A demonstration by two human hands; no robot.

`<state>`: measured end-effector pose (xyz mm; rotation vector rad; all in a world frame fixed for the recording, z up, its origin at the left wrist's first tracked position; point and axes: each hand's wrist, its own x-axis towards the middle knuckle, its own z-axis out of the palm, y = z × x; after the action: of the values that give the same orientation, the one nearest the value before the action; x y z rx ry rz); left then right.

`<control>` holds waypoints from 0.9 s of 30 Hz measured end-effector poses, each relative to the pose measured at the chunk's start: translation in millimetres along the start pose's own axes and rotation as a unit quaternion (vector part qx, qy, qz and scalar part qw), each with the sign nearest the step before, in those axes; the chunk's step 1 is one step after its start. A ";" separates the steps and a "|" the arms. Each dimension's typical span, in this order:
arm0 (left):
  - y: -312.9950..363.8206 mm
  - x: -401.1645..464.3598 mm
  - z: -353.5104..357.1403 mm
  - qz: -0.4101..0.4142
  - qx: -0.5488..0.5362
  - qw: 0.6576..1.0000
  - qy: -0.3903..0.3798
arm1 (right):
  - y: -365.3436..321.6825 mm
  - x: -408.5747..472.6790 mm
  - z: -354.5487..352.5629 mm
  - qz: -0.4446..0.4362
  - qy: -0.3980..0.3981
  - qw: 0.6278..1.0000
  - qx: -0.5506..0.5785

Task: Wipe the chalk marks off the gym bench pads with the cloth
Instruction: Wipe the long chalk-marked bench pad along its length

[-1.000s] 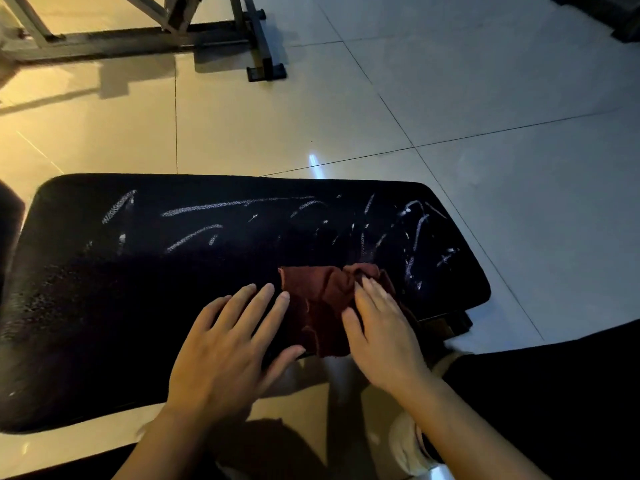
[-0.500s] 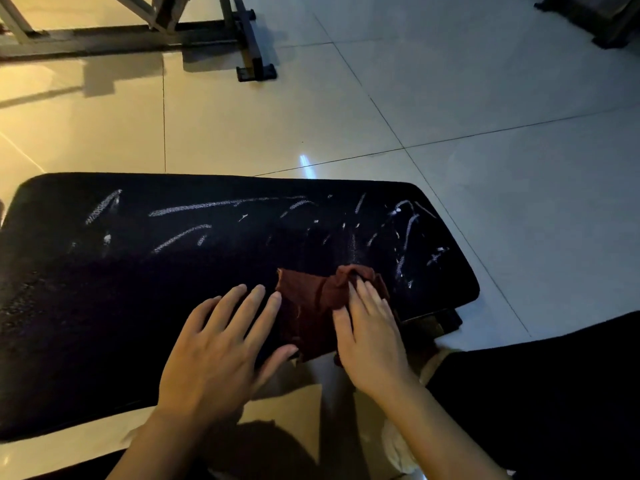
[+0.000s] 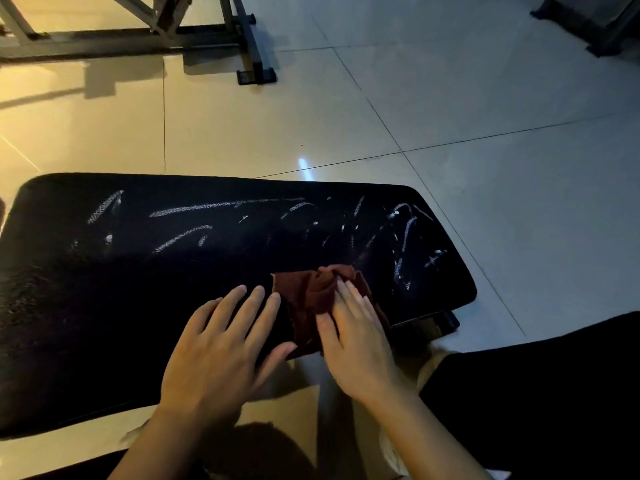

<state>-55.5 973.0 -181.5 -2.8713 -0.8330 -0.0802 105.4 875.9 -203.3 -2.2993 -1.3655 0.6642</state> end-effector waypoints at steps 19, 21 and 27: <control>-2.7 -3.8 5.9 0.015 0.034 0.994 0.107 | -11.1 34.0 -1.8 -0.049 -0.019 0.999 0.008; -2.0 -4.4 5.4 0.001 0.029 0.994 0.110 | 15.2 44.7 -9.5 0.031 -0.003 0.999 0.000; -1.2 -4.1 10.8 0.027 0.049 0.994 0.097 | 38.8 51.0 -19.1 0.121 0.007 0.992 -0.045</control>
<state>-59.5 973.5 -192.4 -2.7381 -0.7017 -0.2995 164.9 902.1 -219.1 -2.5635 -1.1418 0.6695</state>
